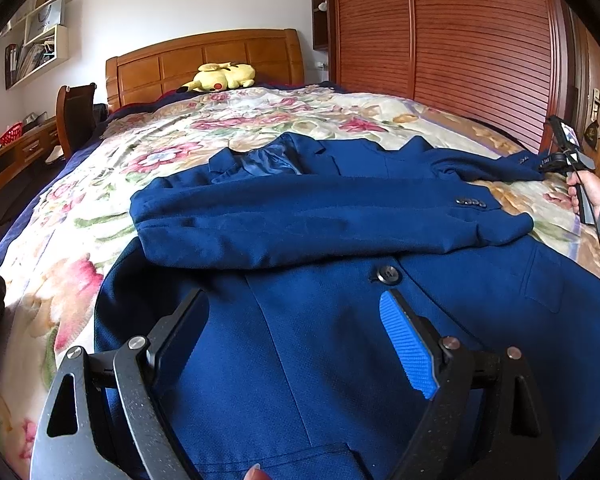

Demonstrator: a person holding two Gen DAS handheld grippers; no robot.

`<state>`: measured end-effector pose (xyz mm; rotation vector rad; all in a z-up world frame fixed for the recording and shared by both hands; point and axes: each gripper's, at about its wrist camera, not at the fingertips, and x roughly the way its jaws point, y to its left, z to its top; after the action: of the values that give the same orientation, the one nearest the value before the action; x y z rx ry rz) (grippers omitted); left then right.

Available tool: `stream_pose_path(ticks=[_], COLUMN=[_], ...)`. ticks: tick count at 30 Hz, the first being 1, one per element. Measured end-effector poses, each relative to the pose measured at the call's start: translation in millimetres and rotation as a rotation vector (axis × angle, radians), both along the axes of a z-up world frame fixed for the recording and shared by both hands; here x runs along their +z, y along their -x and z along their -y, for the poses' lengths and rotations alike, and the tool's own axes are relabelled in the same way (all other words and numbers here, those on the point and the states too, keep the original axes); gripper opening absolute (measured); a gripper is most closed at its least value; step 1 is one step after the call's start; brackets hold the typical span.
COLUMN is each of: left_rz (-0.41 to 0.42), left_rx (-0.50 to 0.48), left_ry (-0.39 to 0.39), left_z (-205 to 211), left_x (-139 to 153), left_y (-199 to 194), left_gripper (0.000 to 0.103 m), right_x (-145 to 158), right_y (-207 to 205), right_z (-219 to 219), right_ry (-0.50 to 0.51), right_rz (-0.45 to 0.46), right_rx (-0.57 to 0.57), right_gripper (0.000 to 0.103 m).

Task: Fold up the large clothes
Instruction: 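Grasp the buttoned sleeve cuff with the right gripper, then lift the held sleeve cuff up off the blazer with the right gripper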

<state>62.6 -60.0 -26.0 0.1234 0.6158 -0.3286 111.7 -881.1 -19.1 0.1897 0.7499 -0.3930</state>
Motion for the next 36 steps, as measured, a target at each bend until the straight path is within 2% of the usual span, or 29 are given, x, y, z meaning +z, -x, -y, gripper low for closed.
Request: stream_pose_path(ticks=[4, 9, 13, 17, 25, 29, 33, 36], left_rz=[0.007, 0.025, 0.040, 0.050, 0.089, 0.098, 0.109, 0.114], left_rx=[-0.004, -0.004, 0.006, 0.022, 0.066, 0.094, 0.132, 0.162], left_ry=[0.010, 0.025, 0.036, 0.039, 0.052, 0.080, 0.079, 0.085], left_z=[-2, -10, -19, -30, -60, -79, -96, -109], left_x=[4, 13, 21, 27, 43, 49, 51, 53], left_y=[3, 10, 15, 19, 26, 26, 25, 24], left_gripper=[0.088, 0.088, 0.088, 0.088, 0.088, 0.088, 0.088, 0.088], right_x=[25, 71, 110, 134, 161, 166, 172, 176], right_y=[6, 19, 34, 48, 82, 100, 117, 128], right_z=[-28, -84, -146, -213, -343, -390, -427, -438], right_ry=[0.013, 0.063, 0.082, 0.099, 0.078, 0.054, 0.026, 0.000], right_rz=[0.059, 0.146, 0.235, 0.293, 0.382, 0.415, 0.439, 0.439], right_rx=[0.088, 0.222, 0.374, 0.523, 0.804, 0.918, 1.013, 1.061], right_gripper=[0.004, 0.004, 0.004, 0.004, 0.004, 0.004, 0.004, 0.004])
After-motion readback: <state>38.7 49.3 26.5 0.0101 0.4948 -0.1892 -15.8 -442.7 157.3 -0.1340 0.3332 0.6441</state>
